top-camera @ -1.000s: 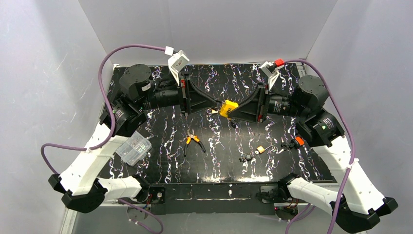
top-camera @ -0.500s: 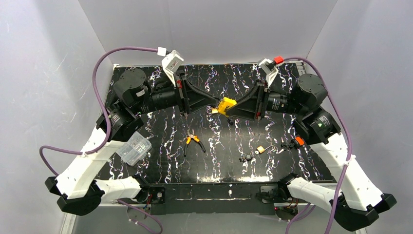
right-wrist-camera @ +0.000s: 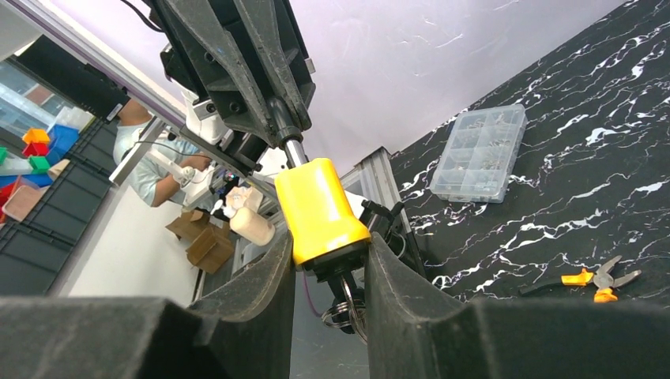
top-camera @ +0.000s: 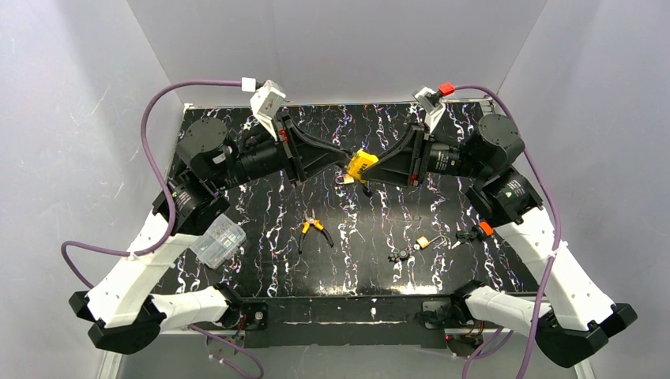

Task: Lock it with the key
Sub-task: Lock the lock.

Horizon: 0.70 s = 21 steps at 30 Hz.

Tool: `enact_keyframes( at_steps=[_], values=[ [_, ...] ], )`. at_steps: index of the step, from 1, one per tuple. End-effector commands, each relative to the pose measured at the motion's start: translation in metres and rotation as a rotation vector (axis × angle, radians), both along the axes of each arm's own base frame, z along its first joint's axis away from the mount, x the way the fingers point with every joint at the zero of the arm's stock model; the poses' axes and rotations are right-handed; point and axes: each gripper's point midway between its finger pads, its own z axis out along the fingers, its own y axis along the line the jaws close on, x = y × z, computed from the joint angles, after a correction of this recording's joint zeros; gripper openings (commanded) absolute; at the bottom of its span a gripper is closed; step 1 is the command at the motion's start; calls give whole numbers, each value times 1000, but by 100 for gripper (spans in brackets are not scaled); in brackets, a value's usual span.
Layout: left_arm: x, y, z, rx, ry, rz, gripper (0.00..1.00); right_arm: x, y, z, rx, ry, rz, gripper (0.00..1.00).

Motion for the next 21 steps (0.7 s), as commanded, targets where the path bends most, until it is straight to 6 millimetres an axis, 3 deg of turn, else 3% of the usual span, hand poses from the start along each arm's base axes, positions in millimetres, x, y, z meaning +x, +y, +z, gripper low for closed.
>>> enact_keyframes(
  at_steps=[1, 8, 14, 21],
  values=[
    [-7, -18, -109, 290, 224, -72, 0, -41, -13, 101, 293, -318, 70, 1],
    [-9, -16, -108, 283, 235, -65, 0, -41, -15, 110, 312, -322, 52, 1],
    [-15, -25, -90, 185, 317, -88, 0, -25, -15, 101, 273, -346, -48, 1],
    [-10, -27, -89, 138, 379, -49, 0, -20, -16, 99, 278, -358, -87, 1]
  ],
)
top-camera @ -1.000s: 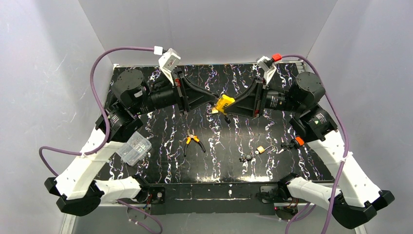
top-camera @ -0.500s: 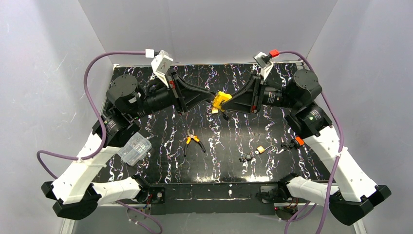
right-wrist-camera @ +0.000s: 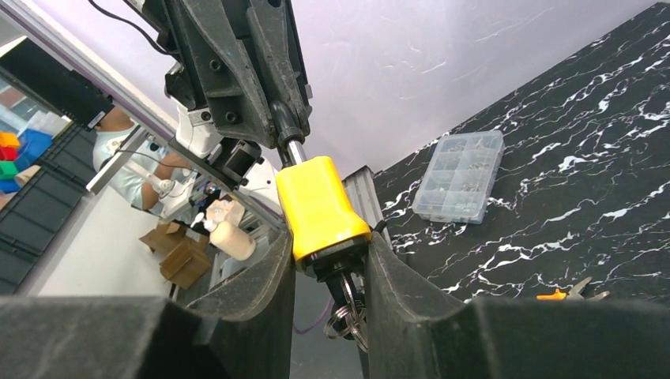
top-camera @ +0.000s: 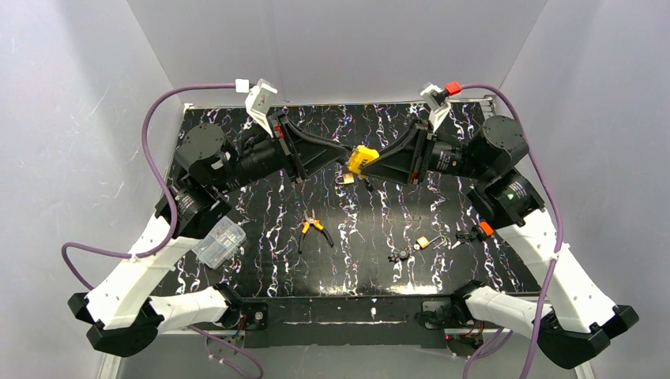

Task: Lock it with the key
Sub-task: Lock the lock.

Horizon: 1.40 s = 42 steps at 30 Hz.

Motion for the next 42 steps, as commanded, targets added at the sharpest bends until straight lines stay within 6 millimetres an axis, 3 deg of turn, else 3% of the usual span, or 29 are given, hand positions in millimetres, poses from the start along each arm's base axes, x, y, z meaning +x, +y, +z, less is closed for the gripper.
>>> enact_keyframes(
  at_steps=[1, 9, 19, 28, 35, 42],
  values=[
    [-12, -27, -98, 221, 292, -101, 0, -26, -15, 91, 250, -298, -33, 1],
    [-1, -22, -133, 312, 254, -38, 0, -55, -18, 115, 329, -256, 136, 1],
    [-1, -23, -139, 336, 222, -33, 0, -76, -29, 130, 386, -254, 200, 1],
    [-4, -25, -146, 354, 249, -21, 0, -63, -26, 121, 354, -287, 119, 1],
    [-5, -33, -175, 382, 374, 21, 0, -51, -17, 115, 297, -356, 8, 1],
    [-4, -35, -186, 373, 418, 53, 0, -43, -10, 109, 252, -374, -31, 1]
  ],
)
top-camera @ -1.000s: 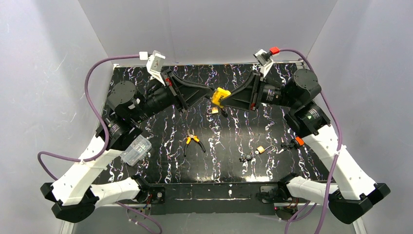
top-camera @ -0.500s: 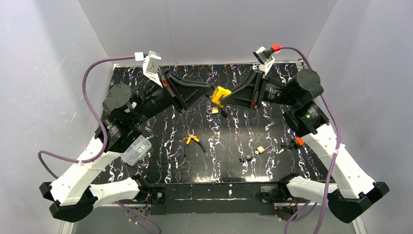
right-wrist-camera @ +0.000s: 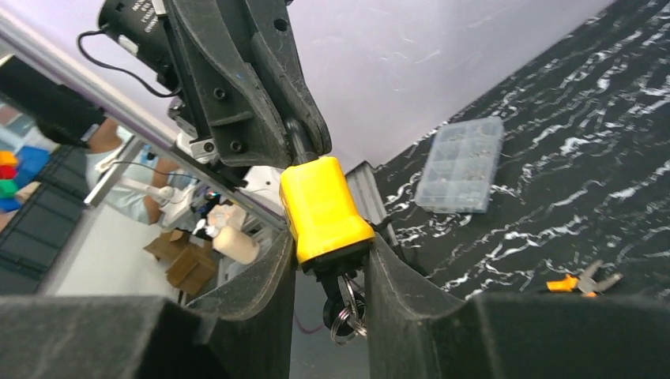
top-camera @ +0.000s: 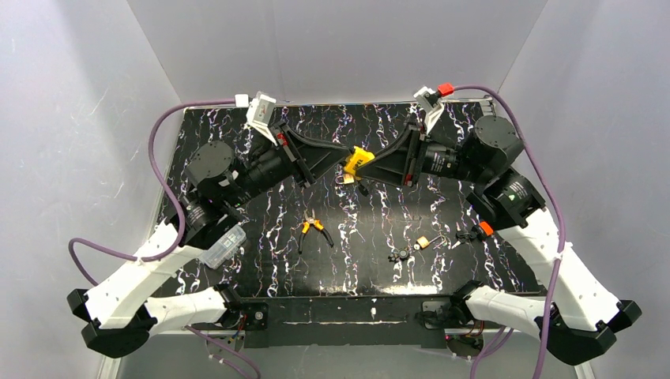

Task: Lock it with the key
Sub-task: Lock the lock.

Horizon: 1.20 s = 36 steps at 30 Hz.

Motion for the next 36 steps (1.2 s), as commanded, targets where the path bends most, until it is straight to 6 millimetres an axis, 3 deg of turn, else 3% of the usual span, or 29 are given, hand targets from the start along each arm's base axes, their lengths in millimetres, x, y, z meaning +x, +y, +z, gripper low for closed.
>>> enact_keyframes(
  at_steps=[1, 10, 14, 25, 36],
  values=[
    [-14, -29, -167, 407, 363, -92, 0, -41, -17, 111, 275, -414, 13, 1],
    [-23, -23, -163, 418, 254, -112, 0, -47, -15, 120, 289, -378, 66, 1],
    [-27, -15, -172, 502, 231, -116, 0, -46, -16, 120, 270, -372, 47, 1],
    [-25, 8, -180, 693, 147, -40, 0, -34, -17, 105, 162, -369, -26, 1],
    [-25, -3, -168, 821, 60, 4, 0, -27, -4, 94, 64, -363, -55, 1]
  ],
)
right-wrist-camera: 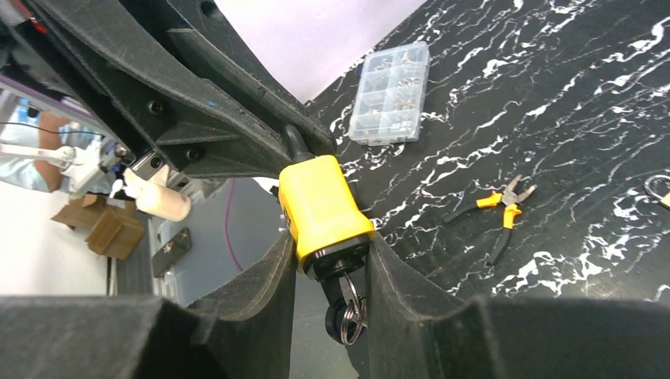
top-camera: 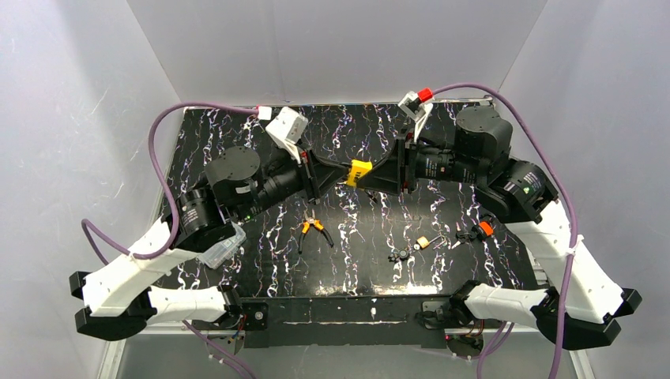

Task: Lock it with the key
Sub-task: Lock the lock.

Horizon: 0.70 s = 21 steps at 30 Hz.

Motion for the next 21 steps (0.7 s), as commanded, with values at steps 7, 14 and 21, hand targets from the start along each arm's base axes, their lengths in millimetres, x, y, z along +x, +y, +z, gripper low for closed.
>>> enact_keyframes(
  at_steps=[7, 14, 21],
  values=[
    [-23, -24, -120, 508, 128, -75, 0, -20, 12, 114, 262, -353, 49, 1],
    [-41, -49, -105, 451, 122, -168, 0, -11, 20, 109, 243, -340, 32, 1],
    [-50, -63, -117, 475, 135, -202, 0, -14, 23, 124, 277, -360, 51, 1]
  ],
)
